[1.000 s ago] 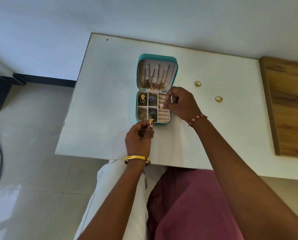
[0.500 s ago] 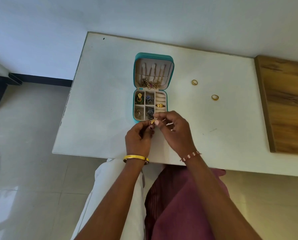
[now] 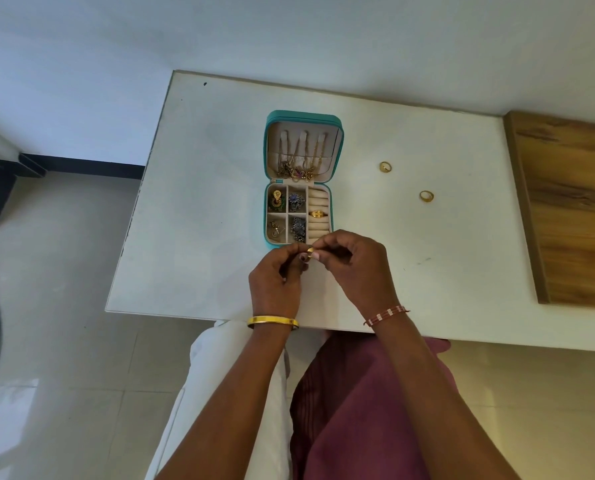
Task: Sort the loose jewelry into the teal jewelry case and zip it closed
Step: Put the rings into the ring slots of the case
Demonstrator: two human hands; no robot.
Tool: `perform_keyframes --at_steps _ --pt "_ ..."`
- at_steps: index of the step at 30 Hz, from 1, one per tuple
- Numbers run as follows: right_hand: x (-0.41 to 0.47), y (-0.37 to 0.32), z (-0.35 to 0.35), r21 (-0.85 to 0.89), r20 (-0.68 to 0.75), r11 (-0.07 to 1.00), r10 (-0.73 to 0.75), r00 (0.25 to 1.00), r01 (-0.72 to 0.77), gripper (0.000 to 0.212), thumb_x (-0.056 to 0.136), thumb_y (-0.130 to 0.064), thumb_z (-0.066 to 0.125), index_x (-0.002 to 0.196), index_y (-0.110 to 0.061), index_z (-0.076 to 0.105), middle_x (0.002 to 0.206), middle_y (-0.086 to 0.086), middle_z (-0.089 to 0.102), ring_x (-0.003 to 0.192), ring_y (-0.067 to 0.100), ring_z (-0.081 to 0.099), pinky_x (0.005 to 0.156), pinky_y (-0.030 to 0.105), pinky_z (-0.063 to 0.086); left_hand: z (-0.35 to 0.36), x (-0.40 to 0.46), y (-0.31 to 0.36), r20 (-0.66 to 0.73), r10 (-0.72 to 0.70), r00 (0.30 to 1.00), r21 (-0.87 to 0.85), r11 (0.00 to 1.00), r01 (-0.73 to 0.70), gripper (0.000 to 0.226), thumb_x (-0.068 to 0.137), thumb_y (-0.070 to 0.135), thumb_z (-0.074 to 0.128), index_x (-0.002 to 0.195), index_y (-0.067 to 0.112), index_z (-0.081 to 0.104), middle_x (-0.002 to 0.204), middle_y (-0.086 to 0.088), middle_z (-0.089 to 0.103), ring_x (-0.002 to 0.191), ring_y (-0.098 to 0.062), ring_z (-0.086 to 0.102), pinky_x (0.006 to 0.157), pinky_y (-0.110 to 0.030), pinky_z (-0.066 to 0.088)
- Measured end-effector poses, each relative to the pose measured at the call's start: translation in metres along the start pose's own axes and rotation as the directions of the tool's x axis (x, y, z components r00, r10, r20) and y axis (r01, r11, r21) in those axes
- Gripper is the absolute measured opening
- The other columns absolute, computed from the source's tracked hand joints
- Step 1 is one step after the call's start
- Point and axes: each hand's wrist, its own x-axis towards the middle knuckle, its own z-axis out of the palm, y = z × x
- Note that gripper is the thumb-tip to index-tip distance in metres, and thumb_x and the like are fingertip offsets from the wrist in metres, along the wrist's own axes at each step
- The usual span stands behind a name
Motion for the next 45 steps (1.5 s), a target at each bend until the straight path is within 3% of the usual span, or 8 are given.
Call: perform_keyframes --at_steps 5,8,12,25,34,38,42,45 --pt "0.025 -0.004 -0.003 -0.149 -0.111 0.985 -0.100 0.989 0.083 0.012 0.080 -0.004 0.066 0.091 -0.004 0.070 0.088 0.005 0.069 0.075 0.009 0.060 0.067 0.003 0.043 -0.001 0.004 -0.005 -0.081 -0.106 0.991 -0.170 0.981 0.092 0.017 0.087 0.010 0.055 0.101 0.012 0.064 0.101 -0.013 0.068 0.071 -0.008 0.062 0.073 -0.015 0.053" --pt "0.037 0.000 0.000 -0.321 -0.089 0.939 -0.163 0.983 0.127 0.012 0.081 -0.006 0.065 0.093 -0.003 0.069 0.093 0.013 0.068 0.086 0.024 0.060 0.072 0.025 0.047 0.000 0.005 -0.006 -0.092 -0.137 0.986 -0.211 0.971 0.115 0.016 0.087 0.009 0.054 0.101 0.010 0.064 0.101 -0.014 0.068 0.070 -0.007 0.062 0.073 -0.013 0.052" --pt "0.042 0.003 0.005 -0.487 -0.038 0.855 -0.222 0.974 0.176 0.014 0.082 -0.010 0.065 0.093 -0.003 0.068 0.093 0.015 0.062 0.093 0.028 0.053 0.067 0.026 0.039 0.000 0.006 -0.006 -0.088 -0.144 0.986 -0.227 0.966 0.121 0.016 0.087 0.008 0.055 0.101 0.009 0.064 0.103 -0.015 0.067 0.070 -0.006 0.062 0.072 -0.011 0.051" --pt "0.040 0.010 0.008 -0.524 -0.034 0.830 -0.246 0.969 0.193 0.015 0.080 -0.012 0.068 0.092 -0.003 0.071 0.087 0.015 0.058 0.086 0.029 0.052 0.064 0.025 0.036 0.002 0.006 -0.009 -0.073 -0.148 0.986 -0.272 0.954 0.123 0.013 0.087 0.009 0.056 0.096 0.011 0.064 0.098 -0.013 0.068 0.065 -0.003 0.063 0.072 -0.017 0.053" --pt "0.028 0.012 0.010 -0.525 -0.040 0.831 -0.237 0.971 0.181 0.022 0.086 -0.006 0.058 0.106 -0.007 0.068 0.095 0.015 0.057 0.090 0.028 0.051 0.067 0.027 0.041 0.002 0.004 -0.005 -0.067 -0.149 0.987 -0.272 0.954 0.126 0.012 0.087 0.010 0.055 0.095 0.013 0.063 0.093 -0.009 0.066 0.073 -0.016 0.063 0.070 -0.015 0.053" --pt "0.028 0.013 0.002 -0.376 -0.082 0.915 -0.189 0.979 0.145 0.023 0.086 -0.005 0.057 0.106 -0.009 0.068 0.097 0.012 0.059 0.089 0.020 0.052 0.070 0.020 0.040 0.005 -0.003 0.000 -0.036 -0.140 0.989 -0.242 0.962 0.128 0.014 0.087 0.010 0.055 0.098 0.009 0.064 0.090 -0.007 0.066 0.075 -0.017 0.063 0.074 -0.024 0.054" --pt "0.031 0.024 -0.027 -0.092 -0.354 0.995 -0.070 0.933 0.040 0.017 0.081 0.001 0.059 0.090 -0.008 0.071 0.089 0.012 0.066 0.073 0.013 0.056 0.067 0.006 0.042 0.019 -0.010 0.010 0.043 -0.106 0.993 -0.248 0.962 0.114 0.011 0.086 0.007 0.055 0.089 0.016 0.062 0.078 -0.002 0.065 0.063 -0.001 0.061 0.071 -0.020 0.053" --pt "0.041 0.050 -0.058 0.007 -0.477 0.993 0.109 0.872 -0.120 0.015 0.082 -0.002 0.057 0.087 -0.008 0.070 0.089 0.014 0.067 0.074 0.024 0.062 0.073 0.032 0.053 0.039 -0.012 0.020 0.128 -0.066 0.990 -0.281 0.954 0.100 0.020 0.086 0.002 0.053 0.081 0.020 0.062 0.072 0.006 0.064 0.060 0.003 0.059 0.069 -0.019 0.052"
